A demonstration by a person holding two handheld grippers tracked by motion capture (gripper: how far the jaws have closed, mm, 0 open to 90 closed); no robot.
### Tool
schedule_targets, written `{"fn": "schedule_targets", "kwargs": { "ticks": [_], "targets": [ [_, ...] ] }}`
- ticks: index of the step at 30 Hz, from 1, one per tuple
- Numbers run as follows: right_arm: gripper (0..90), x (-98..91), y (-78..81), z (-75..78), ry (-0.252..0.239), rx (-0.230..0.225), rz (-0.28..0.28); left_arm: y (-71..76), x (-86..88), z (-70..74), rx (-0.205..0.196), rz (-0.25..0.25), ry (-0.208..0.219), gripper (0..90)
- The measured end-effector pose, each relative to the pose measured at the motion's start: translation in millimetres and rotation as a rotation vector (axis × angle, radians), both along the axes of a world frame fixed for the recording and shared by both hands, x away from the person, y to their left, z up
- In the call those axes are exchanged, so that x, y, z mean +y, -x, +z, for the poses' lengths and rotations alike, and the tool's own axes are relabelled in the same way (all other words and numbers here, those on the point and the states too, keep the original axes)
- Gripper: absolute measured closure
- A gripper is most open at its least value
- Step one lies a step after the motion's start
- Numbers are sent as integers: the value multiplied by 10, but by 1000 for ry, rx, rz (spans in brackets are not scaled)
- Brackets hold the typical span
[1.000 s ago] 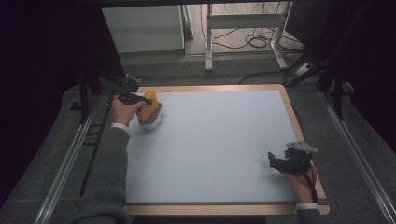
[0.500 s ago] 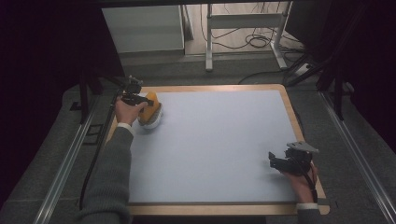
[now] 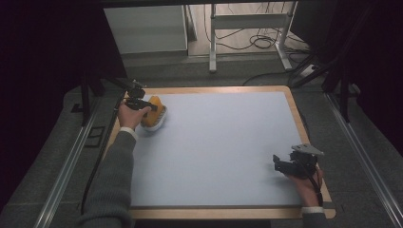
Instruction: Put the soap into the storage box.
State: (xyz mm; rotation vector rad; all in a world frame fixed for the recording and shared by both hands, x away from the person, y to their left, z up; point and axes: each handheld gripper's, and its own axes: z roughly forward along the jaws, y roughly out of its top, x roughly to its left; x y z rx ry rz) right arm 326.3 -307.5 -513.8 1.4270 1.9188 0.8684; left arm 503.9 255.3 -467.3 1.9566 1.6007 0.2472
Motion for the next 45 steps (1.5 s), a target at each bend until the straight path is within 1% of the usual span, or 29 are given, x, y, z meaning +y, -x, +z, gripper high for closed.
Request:
{"fn": "schedule_targets", "kwargs": {
  "ticks": [4,6,7,8,10,11,12,14,16,17,20,21,22,23,24,25,26,27,28,29,30,31,34,39,40,41,43,44,45],
  "targets": [
    [57,11,0,-1,1,0,4,15,-8,-2,11,-15,-16,583],
    [57,11,0,-1,1,0,3,18,-11,-1,10,-15,-18,535],
    [57,11,0,-1,1,0,3,20,-12,1,11,-13,-20,535],
    [57,11,0,-3,2,0,2,24,-12,0,10,-13,-21,481],
    [57,11,0,-3,1,0,2,29,-5,3,8,-13,-17,468],
    [57,11,0,-2,1,0,2,31,2,9,9,-14,-15,441],
    [57,9,-1,-3,1,0,2,40,-2,22,0,0,-17,370],
    [57,8,-2,-4,0,3,2,56,3,53,-10,13,-28,313],
    [57,9,-3,-7,-1,3,2,64,13,68,-16,15,-25,267],
    [57,11,-5,-11,1,3,2,86,30,107,-43,22,-15,245],
    [57,11,-4,-10,0,4,3,128,39,160,-65,17,-5,210],
    [57,12,-3,-8,1,4,2,128,39,160,-65,17,-5,201],
    [57,12,-2,-7,2,4,2,166,30,199,-85,9,-7,197],
    [57,12,-2,-7,2,4,2,166,30,199,-85,9,-7,194],
    [57,13,-1,-6,1,3,2,218,16,251,-111,2,-4,193],
    [57,13,-1,-6,3,2,3,218,16,251,-111,2,-4,196],
    [57,15,-1,-6,2,3,2,278,-5,314,-129,-24,16,195],
    [57,15,-1,-7,2,3,2,314,-18,348,-140,-37,20,193],
    [57,15,-1,-7,2,3,2,314,-18,348,-140,-37,20,194],
    [57,15,-1,-6,2,3,3,402,-46,419,-168,-55,34,194],
    [57,15,-1,-6,2,3,3,402,-46,419,-168,-55,34,194],
    [57,14,0,-4,2,1,3,501,-67,483,-194,-75,54,196],
    [57,18,1,-3,3,-1,3,651,-101,542,-218,-112,68,197],
    [57,30,5,2,4,-1,8,888,-143,557,-241,-163,78,196],
    [57,30,5,2,4,-1,8,888,-143,557,-241,-163,78,196],
    [57,34,7,3,5,-1,8,985,-161,528,-249,-179,84,196],
    [57,37,7,2,6,-2,10,1079,-184,479,-250,-193,86,197],
    [57,37,7,2,6,-2,10,1079,-184,479,-250,-193,86,197],
    [57,37,7,1,7,-2,10,1134,-201,437,-244,-206,83,197]
  ]
}}
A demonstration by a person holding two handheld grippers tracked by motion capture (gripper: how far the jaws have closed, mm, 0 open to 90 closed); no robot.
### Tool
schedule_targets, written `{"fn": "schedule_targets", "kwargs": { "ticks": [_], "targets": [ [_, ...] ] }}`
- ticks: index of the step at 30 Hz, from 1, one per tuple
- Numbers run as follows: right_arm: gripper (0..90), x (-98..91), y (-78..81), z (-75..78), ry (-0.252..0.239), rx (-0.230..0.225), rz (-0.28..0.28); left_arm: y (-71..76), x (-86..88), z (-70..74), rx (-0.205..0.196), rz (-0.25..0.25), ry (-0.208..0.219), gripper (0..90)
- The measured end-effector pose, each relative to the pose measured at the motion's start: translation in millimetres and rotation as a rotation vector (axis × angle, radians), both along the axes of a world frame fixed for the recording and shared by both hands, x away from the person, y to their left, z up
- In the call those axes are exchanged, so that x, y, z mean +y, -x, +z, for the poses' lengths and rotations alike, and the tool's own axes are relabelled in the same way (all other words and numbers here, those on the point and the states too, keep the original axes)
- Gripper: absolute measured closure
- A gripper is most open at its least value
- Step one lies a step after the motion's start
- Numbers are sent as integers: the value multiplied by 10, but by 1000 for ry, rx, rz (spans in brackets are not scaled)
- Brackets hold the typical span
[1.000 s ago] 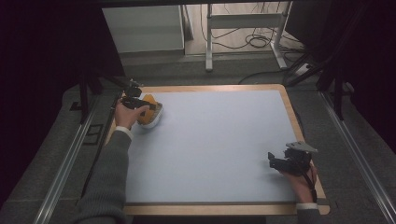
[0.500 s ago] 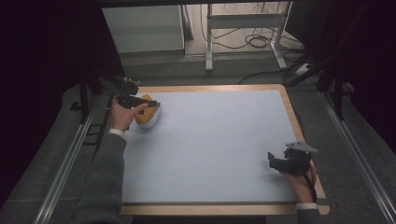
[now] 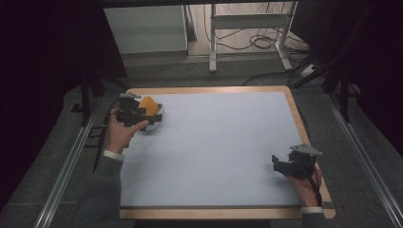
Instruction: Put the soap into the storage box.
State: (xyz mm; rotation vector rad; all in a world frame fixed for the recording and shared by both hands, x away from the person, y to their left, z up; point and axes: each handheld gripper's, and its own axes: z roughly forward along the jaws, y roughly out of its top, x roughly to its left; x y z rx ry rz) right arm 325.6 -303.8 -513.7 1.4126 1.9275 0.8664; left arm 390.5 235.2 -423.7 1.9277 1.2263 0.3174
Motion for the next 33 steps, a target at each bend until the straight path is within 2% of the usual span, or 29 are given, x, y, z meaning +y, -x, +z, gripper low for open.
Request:
{"fn": "schedule_targets", "kwargs": {
  "ticks": [2,3,4,6,7,8,12,13,16,17,19,20,25,28,33],
  "targets": [
    [57,2,0,0,0,0,0,124,-34,-110,3,-19,5,200],
    [57,2,0,0,0,0,0,124,-34,-110,3,-19,5,203],
    [57,3,2,2,-1,-1,1,213,-54,-197,6,-32,1,204],
    [57,4,3,3,0,-2,1,300,-83,-283,4,-23,-38,210],
    [57,4,3,3,0,-2,1,300,-83,-283,4,-23,-38,211],
    [57,6,3,4,-2,-1,0,375,-109,-364,9,-30,-51,212],
    [57,13,4,3,0,-1,2,480,-139,-476,22,-51,-57,217],
    [57,18,6,4,1,0,1,540,-148,-553,29,-64,-60,217],
    [57,19,7,3,2,-2,1,594,-133,-628,40,-64,-60,216],
    [57,17,7,3,2,-3,0,629,-101,-701,49,-50,-42,218],
    [57,15,7,3,2,-3,0,643,-84,-732,54,-44,-34,218],
    [57,16,6,3,4,-4,-1,665,-50,-788,58,-32,-14,220],
    [57,13,8,8,4,-4,3,674,-13,-842,72,-23,-12,218],
    [57,-23,14,38,-3,-22,-6,691,-26,-820,66,-24,11,215],
    [57,11,26,53,-6,-39,9,699,-47,-814,68,-37,0,204]
  ]
}}
